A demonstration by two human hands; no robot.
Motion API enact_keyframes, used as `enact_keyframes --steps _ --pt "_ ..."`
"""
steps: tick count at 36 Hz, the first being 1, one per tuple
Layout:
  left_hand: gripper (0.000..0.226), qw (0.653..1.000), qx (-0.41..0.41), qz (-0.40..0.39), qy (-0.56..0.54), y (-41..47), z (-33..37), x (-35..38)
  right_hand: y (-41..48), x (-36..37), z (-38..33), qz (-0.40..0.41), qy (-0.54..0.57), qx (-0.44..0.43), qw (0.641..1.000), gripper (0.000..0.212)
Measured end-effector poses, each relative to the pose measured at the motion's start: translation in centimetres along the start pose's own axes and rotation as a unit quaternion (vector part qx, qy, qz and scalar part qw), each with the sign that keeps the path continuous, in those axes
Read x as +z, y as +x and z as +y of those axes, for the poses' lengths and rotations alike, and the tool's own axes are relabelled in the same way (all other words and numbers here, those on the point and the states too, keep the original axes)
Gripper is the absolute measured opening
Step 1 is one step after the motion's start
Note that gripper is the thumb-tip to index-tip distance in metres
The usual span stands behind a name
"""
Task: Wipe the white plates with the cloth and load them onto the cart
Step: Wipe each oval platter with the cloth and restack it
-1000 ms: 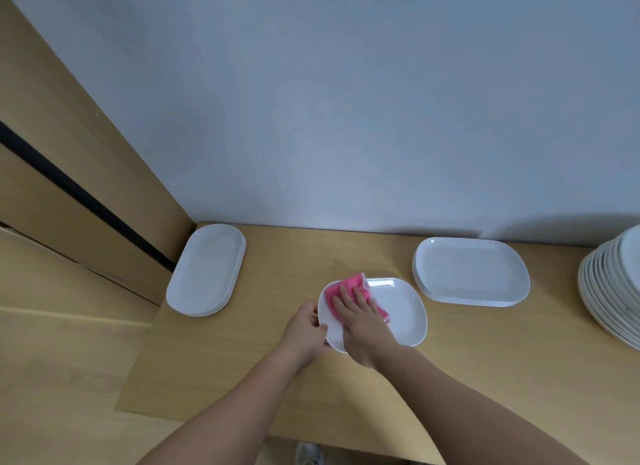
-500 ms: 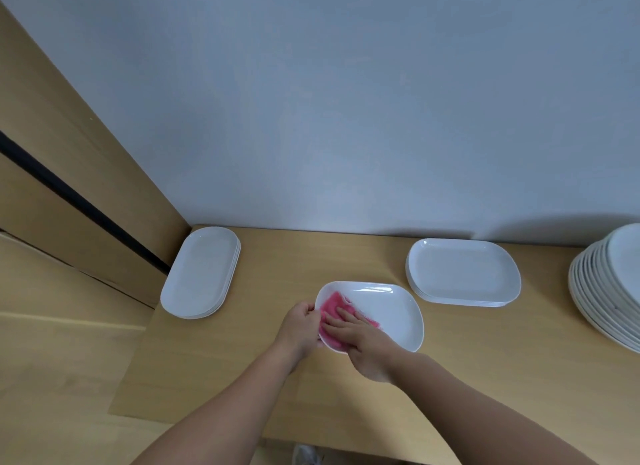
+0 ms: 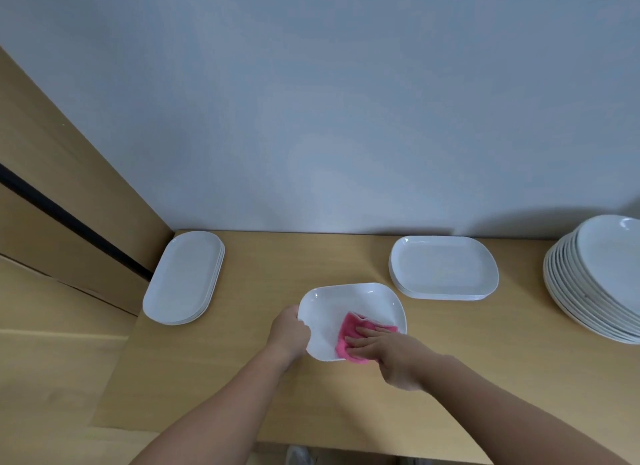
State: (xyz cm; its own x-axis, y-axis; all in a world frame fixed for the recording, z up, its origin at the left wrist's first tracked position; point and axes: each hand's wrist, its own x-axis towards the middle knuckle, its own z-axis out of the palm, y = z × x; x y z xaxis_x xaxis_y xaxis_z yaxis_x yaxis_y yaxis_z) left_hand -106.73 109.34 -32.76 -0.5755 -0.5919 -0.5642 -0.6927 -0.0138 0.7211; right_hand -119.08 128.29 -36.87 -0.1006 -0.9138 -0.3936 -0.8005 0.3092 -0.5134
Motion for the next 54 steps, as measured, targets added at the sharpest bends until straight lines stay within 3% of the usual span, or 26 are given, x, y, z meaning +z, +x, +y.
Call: enact_keyframes --steps 11,15,23,32,39,41,44,49,54 --pt "0.047 1.0 0.004 -0.022 0.006 -0.4 1.2 -0.5 -2.1 -1.1 2.6 0.021 -0.139 0.112 0.984 0.078" --pt "0.037 1.0 0.005 -0.027 -0.003 -0.8 1.1 -0.5 -1.2 -1.3 2.7 0.025 -0.157 0.15 0.976 0.076" --pt "0.04 1.0 0.003 -0.023 -0.001 -0.3 -0.1 -0.1 1.8 -2.3 2.2 0.039 -0.177 0.186 0.966 0.073" --pt "0.044 0.999 0.02 -0.012 0.026 -0.2 -1.4 -0.5 4.6 -1.8 0.0 0.04 -0.092 0.144 0.984 0.08" --pt "0.034 0.999 0.018 -0.033 0.011 -0.6 -1.6 -0.4 5.8 -1.8 -1.3 0.035 -0.079 0.067 0.994 0.074" --pt "0.037 0.999 0.015 -0.047 0.006 -0.6 -1.7 -0.8 5.7 -1.8 -1.1 0.046 -0.099 0.073 0.991 0.069" --pt "0.061 0.999 0.01 -0.042 0.024 -0.1 -2.3 -1.3 5.2 -1.8 -0.9 0.059 -0.115 0.108 0.986 0.062" --pt "0.04 0.996 0.052 -0.037 0.055 -0.1 -2.4 -0.9 5.3 -2.6 -1.8 0.037 -0.076 0.129 0.988 0.064" --pt "0.04 0.995 0.051 -0.067 0.05 -0.4 -2.8 -1.2 4.9 -2.9 -1.4 0.065 -0.059 0.121 0.989 0.06"
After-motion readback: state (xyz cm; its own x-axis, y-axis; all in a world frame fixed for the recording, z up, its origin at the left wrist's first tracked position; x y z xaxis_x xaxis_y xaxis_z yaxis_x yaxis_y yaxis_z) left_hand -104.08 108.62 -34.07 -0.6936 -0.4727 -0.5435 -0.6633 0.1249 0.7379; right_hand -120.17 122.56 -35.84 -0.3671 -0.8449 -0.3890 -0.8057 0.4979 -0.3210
